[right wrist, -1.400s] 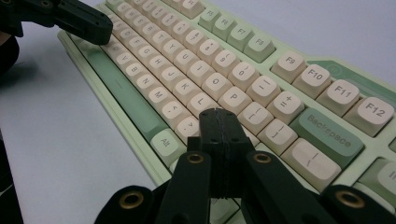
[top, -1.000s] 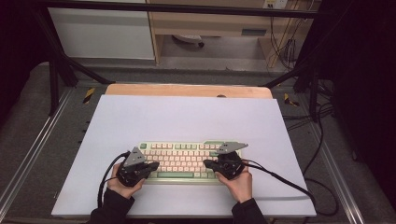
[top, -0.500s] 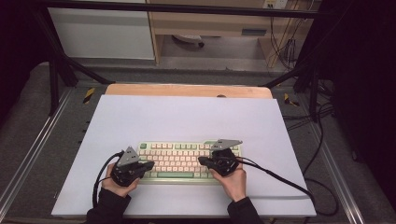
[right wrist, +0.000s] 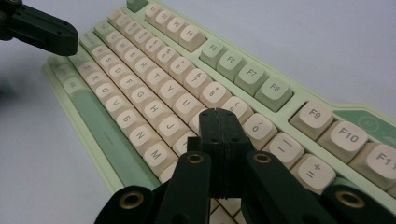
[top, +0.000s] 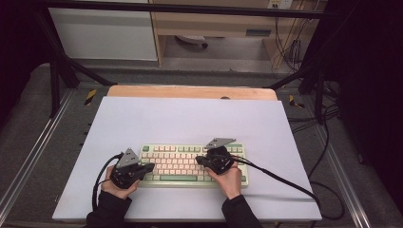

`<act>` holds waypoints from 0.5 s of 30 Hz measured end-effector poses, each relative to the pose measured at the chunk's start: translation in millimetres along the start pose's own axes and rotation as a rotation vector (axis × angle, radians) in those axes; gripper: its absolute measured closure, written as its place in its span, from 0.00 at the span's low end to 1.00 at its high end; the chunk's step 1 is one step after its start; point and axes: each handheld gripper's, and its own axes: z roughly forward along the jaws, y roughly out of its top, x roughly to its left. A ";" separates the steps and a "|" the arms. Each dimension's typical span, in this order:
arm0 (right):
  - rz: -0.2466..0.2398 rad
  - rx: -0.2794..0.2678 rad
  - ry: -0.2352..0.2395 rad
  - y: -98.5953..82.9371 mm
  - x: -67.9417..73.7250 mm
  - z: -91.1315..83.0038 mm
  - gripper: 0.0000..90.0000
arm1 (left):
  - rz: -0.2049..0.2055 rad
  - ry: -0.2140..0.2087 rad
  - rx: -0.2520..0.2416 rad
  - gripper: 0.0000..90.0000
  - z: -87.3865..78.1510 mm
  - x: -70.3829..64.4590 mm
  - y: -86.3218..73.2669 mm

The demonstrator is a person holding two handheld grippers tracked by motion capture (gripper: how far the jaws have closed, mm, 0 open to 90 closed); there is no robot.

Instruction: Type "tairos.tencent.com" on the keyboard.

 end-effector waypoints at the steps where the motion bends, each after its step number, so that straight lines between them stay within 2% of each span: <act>1: -0.002 0.003 -0.001 0.1 -0.5 1.7 1.00 | 0.001 -0.001 -0.001 1.00 -0.2 0.2 0.0; 15: 0.009 0.019 -0.007 -2.4 -1.9 12.4 1.00 | -0.002 -0.002 -0.001 1.00 0.1 0.5 -0.2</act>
